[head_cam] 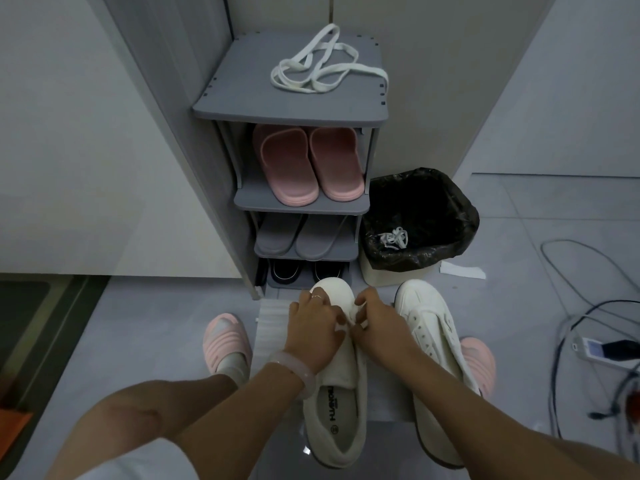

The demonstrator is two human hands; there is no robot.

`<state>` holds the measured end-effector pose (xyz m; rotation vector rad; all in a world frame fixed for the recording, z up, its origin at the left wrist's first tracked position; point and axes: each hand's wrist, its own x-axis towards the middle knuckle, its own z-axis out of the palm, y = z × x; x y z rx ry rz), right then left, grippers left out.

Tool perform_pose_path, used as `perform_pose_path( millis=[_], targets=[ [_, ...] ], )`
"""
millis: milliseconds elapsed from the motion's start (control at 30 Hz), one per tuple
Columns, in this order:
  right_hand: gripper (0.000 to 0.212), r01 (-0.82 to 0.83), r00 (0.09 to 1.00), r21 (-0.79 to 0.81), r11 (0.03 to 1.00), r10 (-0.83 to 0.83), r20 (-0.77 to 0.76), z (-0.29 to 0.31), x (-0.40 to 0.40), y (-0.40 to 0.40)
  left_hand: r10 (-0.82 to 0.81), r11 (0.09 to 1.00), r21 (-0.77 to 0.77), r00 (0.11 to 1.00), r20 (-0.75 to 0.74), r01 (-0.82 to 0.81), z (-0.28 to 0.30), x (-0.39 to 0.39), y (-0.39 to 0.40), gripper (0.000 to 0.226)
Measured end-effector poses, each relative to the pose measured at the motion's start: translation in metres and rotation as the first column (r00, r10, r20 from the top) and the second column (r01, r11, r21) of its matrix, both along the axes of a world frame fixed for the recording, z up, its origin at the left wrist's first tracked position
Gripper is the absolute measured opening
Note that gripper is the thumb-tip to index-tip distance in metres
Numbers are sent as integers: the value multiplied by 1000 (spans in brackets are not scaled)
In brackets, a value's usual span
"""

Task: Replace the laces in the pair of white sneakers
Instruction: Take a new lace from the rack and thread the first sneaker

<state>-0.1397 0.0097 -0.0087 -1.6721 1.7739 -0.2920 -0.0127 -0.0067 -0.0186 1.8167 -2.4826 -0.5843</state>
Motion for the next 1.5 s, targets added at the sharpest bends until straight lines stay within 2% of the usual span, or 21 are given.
perform_pose_path(
  millis=[200,367,433,533,700,733,800,867,933,1000,1100,1167,1333,1400,1500],
  targets=[
    [29,106,989,-30,994,-102,108,-9,-5,6,96,993,-59,993,-61,-100,-6,-11,8,30],
    [29,108,986,-19,994,-105,127,-11,-6,7,158,987,-13,980,-120,-160,-7,-9,7,25],
    [30,83,989,-20,996,-80,122,-9,-4,7,167,986,-10,982,-86,-169,-8,-9,4,24],
    [26,47,994,-27,999,-44,102,-6,1,7,136,990,-44,990,-28,-137,-8,-8,2,24],
    [27,-6,1000,-43,999,7,30,-1,8,4,-4,991,-135,998,70,14,-1,3,-1,26],
    [27,-9,1000,-53,999,9,11,-1,9,5,11,989,-150,997,74,1,1,10,0,25],
    [28,9,1000,-61,998,-10,-9,-2,12,5,147,978,-151,989,-6,-146,8,27,0,21],
    [34,21,1000,-59,998,-21,-3,-3,15,5,247,957,-114,956,-157,-266,13,41,1,16],
    [40,-11,1000,-74,997,13,23,-5,19,7,214,972,-34,937,-277,-232,18,44,3,14],
    [35,-78,997,-134,988,78,0,-8,24,9,175,984,37,919,-353,-173,18,43,5,14],
    [23,-64,998,-186,980,67,11,-11,25,8,296,955,133,860,-416,-264,15,41,3,25],
    [20,-30,998,-180,983,39,47,-11,23,4,378,924,224,840,-389,-311,13,36,6,33],
    [21,-128,991,-156,979,121,-54,-15,26,1,303,939,245,920,-248,-243,4,21,15,44],
    [21,-109,993,-158,981,101,-59,-16,30,0,332,925,268,914,-234,-268,6,26,11,41],
    [28,-85,996,-154,984,79,-42,-16,33,-2,362,917,286,884,-296,-279,6,37,11,36]
  ],
)
